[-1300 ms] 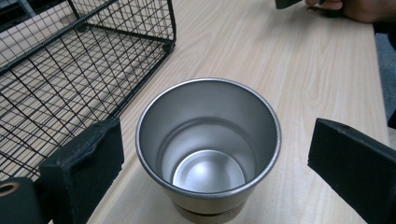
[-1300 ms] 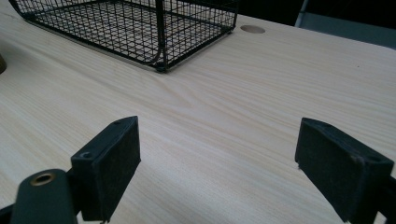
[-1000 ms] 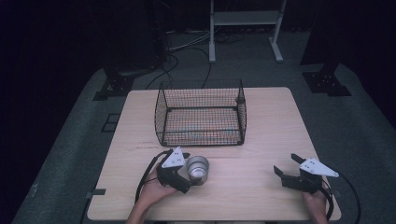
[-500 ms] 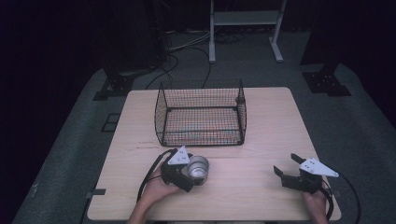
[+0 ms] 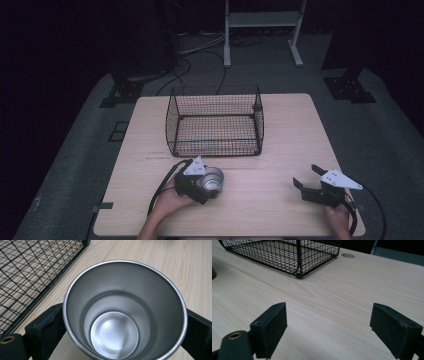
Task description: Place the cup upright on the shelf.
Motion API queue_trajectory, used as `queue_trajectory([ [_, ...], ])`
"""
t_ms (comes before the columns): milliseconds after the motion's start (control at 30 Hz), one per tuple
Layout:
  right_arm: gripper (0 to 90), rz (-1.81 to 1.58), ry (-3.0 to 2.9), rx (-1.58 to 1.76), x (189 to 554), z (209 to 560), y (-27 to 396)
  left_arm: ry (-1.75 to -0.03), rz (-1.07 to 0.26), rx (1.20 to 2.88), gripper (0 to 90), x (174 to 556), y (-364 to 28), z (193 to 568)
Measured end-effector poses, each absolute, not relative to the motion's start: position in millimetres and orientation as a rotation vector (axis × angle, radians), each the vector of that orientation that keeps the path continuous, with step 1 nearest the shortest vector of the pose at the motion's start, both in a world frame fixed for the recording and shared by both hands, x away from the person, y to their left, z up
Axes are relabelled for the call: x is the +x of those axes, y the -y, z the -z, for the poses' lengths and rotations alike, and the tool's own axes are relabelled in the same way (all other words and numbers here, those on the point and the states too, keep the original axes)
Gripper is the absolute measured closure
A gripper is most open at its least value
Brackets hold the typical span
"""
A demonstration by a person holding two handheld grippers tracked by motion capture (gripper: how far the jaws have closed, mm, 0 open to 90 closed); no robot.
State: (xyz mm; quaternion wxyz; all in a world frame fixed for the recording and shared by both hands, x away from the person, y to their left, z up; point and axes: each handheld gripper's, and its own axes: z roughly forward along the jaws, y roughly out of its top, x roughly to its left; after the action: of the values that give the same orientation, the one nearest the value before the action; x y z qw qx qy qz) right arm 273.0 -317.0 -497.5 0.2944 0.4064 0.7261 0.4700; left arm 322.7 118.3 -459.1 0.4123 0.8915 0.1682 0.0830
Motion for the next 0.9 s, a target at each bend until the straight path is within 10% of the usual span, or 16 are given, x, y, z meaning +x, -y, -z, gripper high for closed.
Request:
queue_trajectory([
  [900, 13.4, -1.254, -1.930, 1.085, 273.3, 497.5, 317.4, -0.342, -0.204, 2.225, 17.2, 320.3, -111.8, 442.4],
])
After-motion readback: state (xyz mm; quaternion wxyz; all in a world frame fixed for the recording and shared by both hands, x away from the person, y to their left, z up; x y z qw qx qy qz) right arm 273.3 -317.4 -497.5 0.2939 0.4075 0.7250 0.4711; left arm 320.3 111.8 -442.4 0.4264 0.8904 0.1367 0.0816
